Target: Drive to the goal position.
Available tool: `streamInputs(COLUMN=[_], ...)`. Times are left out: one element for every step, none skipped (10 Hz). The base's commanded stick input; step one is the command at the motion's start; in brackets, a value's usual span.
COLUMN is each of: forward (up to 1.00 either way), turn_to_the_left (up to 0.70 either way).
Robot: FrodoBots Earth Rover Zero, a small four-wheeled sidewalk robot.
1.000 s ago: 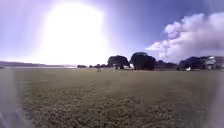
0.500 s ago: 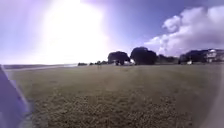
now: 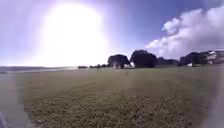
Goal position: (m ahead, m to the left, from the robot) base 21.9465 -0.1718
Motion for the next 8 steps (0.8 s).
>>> streamInputs(forward=[0.7,0.7,0.7,0.7,0.7,0.7,0.7,0.7], turn_to_the_left=[0.0,0.0,0.0,0.0,0.0,0.0,0.0,0.0])
